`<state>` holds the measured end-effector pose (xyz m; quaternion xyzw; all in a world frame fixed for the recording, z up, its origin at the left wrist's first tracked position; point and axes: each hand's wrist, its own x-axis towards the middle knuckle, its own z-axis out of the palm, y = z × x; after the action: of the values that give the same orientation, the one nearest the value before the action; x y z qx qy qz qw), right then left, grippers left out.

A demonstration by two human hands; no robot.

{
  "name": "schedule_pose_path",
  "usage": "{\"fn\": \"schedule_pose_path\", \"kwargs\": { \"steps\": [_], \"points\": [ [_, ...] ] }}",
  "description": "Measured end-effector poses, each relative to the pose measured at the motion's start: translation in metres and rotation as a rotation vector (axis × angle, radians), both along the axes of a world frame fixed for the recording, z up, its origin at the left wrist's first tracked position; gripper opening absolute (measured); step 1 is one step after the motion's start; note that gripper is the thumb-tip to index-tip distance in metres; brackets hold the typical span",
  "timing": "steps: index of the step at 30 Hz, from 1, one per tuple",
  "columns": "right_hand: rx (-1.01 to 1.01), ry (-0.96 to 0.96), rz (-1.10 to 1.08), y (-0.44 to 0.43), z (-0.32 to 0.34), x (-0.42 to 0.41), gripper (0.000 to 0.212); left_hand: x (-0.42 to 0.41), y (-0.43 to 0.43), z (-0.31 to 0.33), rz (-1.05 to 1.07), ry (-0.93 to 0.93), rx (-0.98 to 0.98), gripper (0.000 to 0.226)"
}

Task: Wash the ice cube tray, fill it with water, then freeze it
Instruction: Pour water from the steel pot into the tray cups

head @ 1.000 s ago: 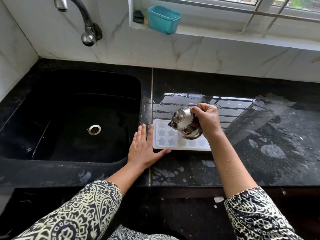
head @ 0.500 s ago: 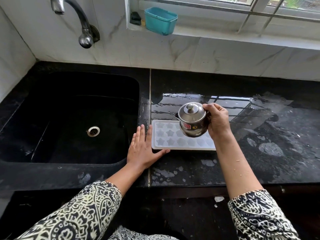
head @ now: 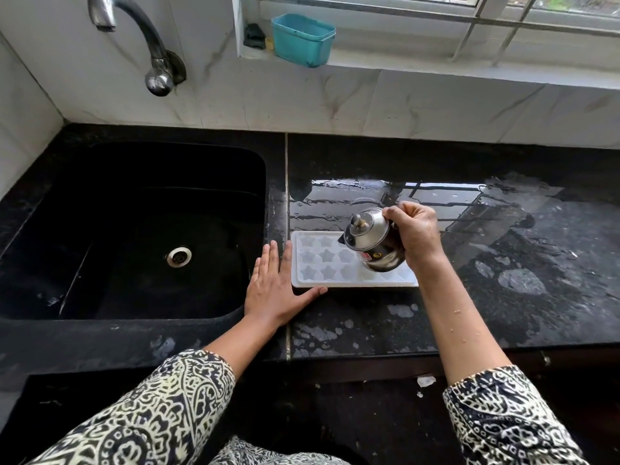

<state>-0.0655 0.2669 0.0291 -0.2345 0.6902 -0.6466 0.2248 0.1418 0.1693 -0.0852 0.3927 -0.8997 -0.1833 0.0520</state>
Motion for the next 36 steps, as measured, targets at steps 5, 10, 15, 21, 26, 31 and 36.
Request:
{"fn": "schedule_pose_path", "kwargs": {
  "steps": [5,10,15,21,26,31,36],
  "points": [
    [0.043,0.052,0.028,-0.0012,-0.0011,0.001,0.041,-0.0003,0.0,0.0001,-0.003,0.001,-0.002,0.117],
    [0.063,0.069,0.029,-0.0011,-0.0031,-0.0005,0.04,-0.0002,0.0,-0.0003,-0.004,0.004,-0.001,0.117],
    [0.084,0.069,0.004,-0.0016,-0.0049,-0.0008,0.04,0.0003,0.0003,-0.0019,0.0,0.005,-0.011,0.118],
    [0.085,0.087,-0.002,-0.0004,-0.0044,-0.0008,0.042,-0.0001,0.0001,-0.0026,-0.001,-0.006,-0.021,0.117],
    [0.083,0.091,-0.005,-0.0007,-0.0037,0.001,0.041,0.0002,-0.0003,-0.0033,-0.004,-0.007,-0.021,0.117],
    [0.081,0.086,-0.001,0.0005,-0.0037,-0.0003,0.039,0.0007,-0.0004,-0.0038,-0.005,0.0,-0.015,0.118],
    [0.059,0.048,-0.017,0.0012,-0.0017,-0.0001,0.04,0.0007,-0.0001,-0.0029,-0.002,-0.008,-0.018,0.118]
  ]
}}
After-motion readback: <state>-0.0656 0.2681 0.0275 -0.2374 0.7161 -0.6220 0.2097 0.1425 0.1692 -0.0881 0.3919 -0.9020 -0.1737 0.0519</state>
